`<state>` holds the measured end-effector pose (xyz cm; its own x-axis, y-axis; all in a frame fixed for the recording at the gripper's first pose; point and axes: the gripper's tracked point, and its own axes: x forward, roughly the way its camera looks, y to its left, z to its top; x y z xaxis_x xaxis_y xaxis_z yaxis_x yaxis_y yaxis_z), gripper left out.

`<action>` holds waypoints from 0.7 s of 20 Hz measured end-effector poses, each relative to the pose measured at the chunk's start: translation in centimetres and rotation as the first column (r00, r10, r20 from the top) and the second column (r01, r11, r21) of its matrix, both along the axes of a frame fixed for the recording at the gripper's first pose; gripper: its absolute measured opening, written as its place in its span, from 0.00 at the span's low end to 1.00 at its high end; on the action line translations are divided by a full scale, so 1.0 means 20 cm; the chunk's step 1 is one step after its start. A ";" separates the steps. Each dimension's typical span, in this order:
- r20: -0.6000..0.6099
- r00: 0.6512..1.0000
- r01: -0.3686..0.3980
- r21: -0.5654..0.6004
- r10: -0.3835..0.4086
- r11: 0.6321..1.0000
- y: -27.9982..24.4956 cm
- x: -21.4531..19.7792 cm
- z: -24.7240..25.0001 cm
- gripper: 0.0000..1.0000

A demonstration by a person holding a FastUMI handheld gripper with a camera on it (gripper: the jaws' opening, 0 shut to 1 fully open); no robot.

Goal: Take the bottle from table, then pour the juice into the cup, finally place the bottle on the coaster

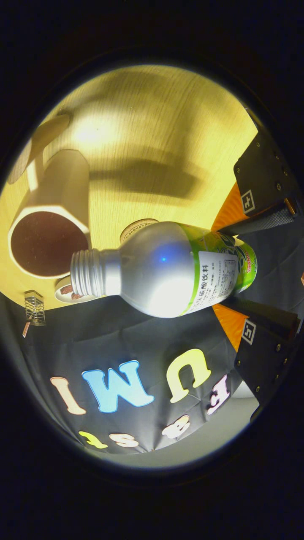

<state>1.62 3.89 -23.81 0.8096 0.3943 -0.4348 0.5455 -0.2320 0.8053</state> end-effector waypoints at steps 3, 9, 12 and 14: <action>-0.004 1.000 0.012 0.014 -0.012 1.000 0.00 0.01 0.01 0.75; -0.009 1.000 0.029 0.037 -0.028 0.999 -0.01 0.01 0.02 0.75; -0.009 0.999 0.032 0.046 -0.032 0.998 -0.01 0.01 0.03 0.75; -0.016 0.999 0.030 0.049 -0.029 0.998 -0.01 0.01 0.03 0.75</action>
<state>1.87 3.73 -23.27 0.8144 0.3918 -0.4280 0.5502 -0.2871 0.7841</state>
